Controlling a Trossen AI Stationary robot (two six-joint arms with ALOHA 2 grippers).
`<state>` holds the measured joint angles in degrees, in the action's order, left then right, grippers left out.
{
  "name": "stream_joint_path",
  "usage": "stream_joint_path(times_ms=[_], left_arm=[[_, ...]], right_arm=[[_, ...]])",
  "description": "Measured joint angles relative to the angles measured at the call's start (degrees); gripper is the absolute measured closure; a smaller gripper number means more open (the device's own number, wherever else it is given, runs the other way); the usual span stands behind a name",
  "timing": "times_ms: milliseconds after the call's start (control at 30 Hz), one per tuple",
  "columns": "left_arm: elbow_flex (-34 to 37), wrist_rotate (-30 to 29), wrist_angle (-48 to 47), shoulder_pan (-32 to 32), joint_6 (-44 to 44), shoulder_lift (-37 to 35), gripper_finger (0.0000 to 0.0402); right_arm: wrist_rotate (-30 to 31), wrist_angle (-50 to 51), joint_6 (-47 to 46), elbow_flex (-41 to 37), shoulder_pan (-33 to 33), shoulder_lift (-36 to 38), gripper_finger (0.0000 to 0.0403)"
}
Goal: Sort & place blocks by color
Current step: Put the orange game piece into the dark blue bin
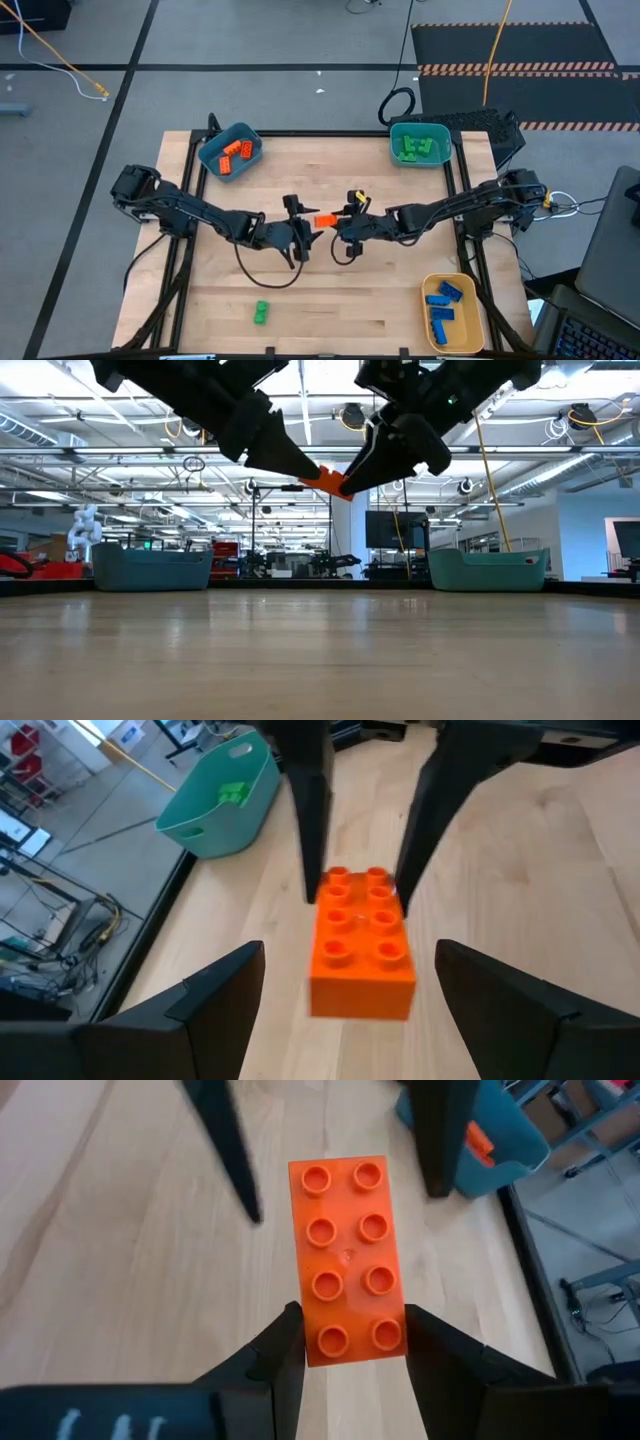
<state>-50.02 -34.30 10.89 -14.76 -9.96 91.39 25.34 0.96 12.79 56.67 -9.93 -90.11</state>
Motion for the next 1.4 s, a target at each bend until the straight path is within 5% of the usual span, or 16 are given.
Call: stream_joint_path(times_ms=[900, 1400], left_arm=[[0.0, -0.1, -0.3, 0.1, 0.4, 0.0, 0.0108], [0.0, 0.2, -0.3, 0.1, 1.5, 0.0, 0.0262]], right_arm=[[-0.1, -0.8, 0.1, 0.0, 0.1, 0.1, 0.0267], [-3.1, -2.4, 0.6, 0.0, 1.0, 0.1, 0.0267]])
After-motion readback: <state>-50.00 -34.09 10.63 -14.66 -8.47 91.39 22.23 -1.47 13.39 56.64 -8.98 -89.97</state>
